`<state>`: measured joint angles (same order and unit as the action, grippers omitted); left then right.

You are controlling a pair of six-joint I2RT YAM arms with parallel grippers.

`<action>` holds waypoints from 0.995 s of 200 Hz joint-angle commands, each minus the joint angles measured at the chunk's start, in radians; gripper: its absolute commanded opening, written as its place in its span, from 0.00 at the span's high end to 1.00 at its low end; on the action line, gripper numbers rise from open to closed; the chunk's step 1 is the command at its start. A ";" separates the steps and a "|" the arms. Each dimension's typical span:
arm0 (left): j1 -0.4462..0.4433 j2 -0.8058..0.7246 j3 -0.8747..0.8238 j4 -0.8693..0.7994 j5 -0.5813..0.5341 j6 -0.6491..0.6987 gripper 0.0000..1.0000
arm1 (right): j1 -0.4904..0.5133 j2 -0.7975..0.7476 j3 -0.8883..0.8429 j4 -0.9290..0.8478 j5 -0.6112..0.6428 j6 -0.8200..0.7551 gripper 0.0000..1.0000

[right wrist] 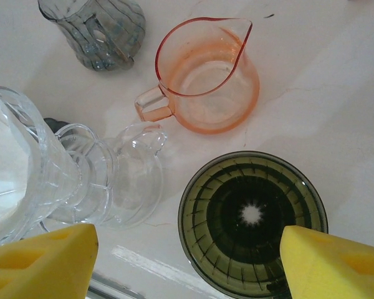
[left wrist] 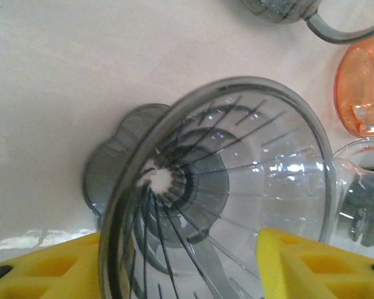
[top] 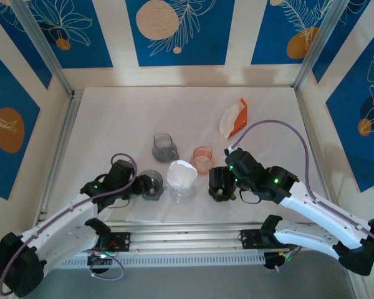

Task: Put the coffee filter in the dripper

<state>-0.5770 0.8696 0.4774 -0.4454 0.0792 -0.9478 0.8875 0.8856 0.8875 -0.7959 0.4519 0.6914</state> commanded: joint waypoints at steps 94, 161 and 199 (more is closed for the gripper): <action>0.094 0.046 0.033 -0.030 0.031 0.021 0.88 | -0.009 -0.013 -0.012 0.004 -0.025 0.012 0.23; 0.147 -0.060 0.064 -0.229 -0.017 0.038 1.00 | -0.012 -0.016 -0.028 0.000 -0.038 0.016 0.23; 0.196 -0.154 0.064 -0.365 -0.062 0.046 1.00 | -0.012 -0.028 -0.053 -0.002 -0.044 0.022 0.23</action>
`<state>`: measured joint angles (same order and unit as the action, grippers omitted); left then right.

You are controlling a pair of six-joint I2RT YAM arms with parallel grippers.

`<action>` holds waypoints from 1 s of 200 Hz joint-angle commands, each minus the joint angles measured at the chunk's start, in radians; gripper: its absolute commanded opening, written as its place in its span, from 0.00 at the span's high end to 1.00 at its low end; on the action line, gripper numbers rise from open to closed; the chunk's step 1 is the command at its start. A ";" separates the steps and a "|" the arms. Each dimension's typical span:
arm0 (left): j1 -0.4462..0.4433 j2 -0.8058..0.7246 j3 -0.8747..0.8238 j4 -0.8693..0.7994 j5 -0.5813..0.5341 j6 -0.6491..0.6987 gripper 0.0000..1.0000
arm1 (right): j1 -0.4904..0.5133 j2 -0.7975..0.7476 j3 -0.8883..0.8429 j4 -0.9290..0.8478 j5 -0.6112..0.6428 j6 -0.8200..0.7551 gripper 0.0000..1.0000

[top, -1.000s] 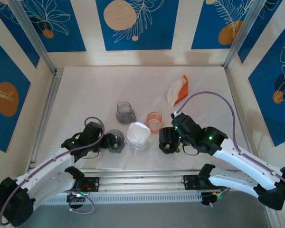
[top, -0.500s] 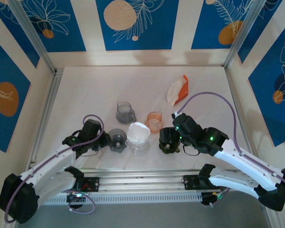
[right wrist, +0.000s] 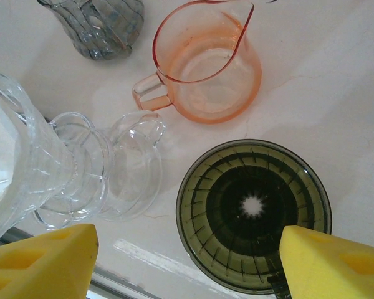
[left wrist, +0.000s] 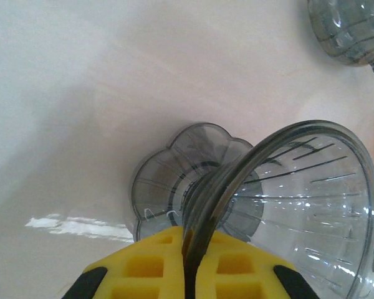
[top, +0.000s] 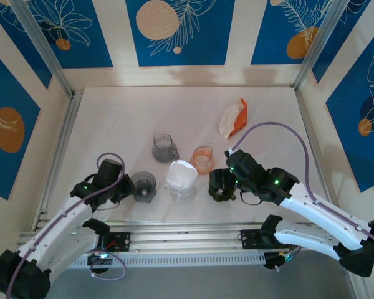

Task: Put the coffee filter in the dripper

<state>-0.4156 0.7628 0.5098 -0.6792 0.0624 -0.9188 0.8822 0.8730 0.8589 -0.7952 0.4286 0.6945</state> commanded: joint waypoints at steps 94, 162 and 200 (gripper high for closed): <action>0.074 -0.108 0.006 -0.185 -0.044 0.004 0.53 | -0.007 -0.041 -0.040 -0.010 -0.052 0.007 0.23; 0.074 -0.222 0.187 -0.248 -0.062 0.024 0.16 | 0.044 -0.059 -0.159 0.191 -0.311 -0.061 0.23; 0.074 -0.228 0.245 -0.229 -0.060 0.056 0.02 | 0.154 -0.007 -0.221 0.285 -0.318 -0.052 0.28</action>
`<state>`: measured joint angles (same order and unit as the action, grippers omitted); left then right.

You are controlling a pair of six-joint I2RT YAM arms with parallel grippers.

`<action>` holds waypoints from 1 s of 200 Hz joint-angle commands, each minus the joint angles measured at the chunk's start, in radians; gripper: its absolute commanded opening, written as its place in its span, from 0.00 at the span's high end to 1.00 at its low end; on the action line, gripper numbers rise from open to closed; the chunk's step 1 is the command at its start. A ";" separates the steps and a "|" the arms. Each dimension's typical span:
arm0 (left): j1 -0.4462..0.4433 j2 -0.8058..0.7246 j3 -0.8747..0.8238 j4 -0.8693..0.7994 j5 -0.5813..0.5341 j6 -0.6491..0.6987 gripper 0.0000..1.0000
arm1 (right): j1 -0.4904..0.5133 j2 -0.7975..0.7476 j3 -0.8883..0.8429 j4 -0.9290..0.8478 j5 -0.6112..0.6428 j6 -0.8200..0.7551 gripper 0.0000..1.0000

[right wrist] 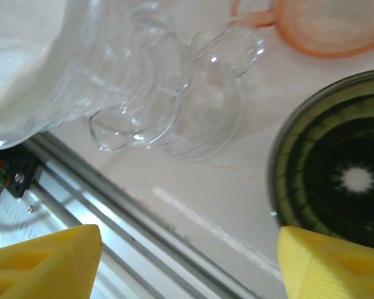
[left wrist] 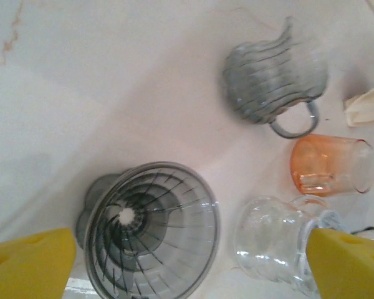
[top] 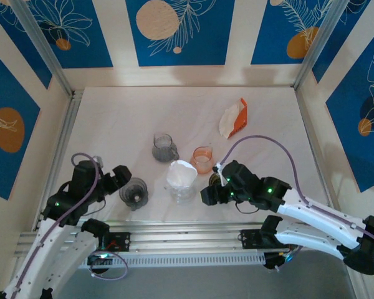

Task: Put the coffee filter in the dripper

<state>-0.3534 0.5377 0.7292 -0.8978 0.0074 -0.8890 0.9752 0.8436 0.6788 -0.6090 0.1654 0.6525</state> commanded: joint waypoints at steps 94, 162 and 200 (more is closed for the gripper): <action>0.011 -0.004 -0.008 0.090 0.060 0.031 0.00 | 0.089 0.229 -0.114 0.196 0.055 0.057 0.51; 0.011 0.006 0.045 0.084 0.049 0.079 0.00 | -0.024 0.211 -0.198 0.329 -0.087 0.029 0.52; 0.011 0.022 0.048 0.088 0.050 0.091 0.00 | -0.023 0.285 -0.221 0.463 -0.147 0.048 0.52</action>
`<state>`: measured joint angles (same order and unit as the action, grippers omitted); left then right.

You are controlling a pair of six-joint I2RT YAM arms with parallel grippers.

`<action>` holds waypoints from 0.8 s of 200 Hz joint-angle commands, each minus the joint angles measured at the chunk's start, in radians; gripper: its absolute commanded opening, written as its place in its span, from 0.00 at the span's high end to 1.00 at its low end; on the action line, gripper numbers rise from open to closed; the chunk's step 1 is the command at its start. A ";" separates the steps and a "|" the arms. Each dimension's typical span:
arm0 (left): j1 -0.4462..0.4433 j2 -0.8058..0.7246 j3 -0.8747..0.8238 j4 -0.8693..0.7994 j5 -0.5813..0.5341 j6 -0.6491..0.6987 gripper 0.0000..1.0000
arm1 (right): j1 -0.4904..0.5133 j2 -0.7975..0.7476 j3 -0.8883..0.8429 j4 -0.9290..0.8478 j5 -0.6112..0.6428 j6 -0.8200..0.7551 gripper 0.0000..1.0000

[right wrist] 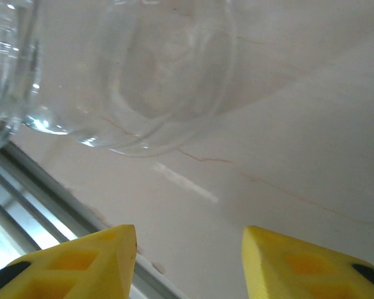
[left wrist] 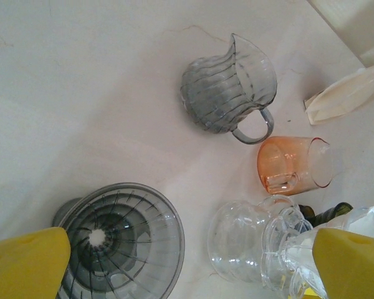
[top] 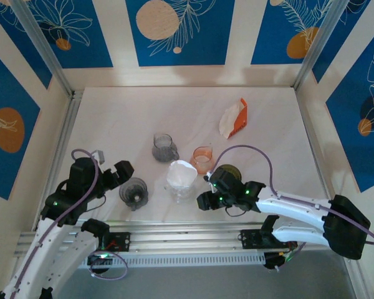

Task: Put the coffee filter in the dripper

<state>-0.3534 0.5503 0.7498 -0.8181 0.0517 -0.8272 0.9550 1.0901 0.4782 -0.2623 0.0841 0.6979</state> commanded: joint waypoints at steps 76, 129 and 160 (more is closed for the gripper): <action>0.011 0.006 0.026 0.002 0.003 0.039 0.00 | -0.012 0.168 -0.013 0.258 -0.072 0.025 0.58; 0.011 -0.006 0.036 -0.011 0.000 0.043 0.00 | -0.021 0.229 0.003 0.323 -0.069 0.025 0.61; 0.011 -0.016 0.044 -0.022 -0.004 0.046 0.00 | -0.021 0.280 0.030 0.348 -0.070 0.017 0.62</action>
<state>-0.3534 0.5510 0.7525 -0.8223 0.0517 -0.8013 0.9382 1.3357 0.4763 0.0456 0.0212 0.7166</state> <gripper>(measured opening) 0.998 0.385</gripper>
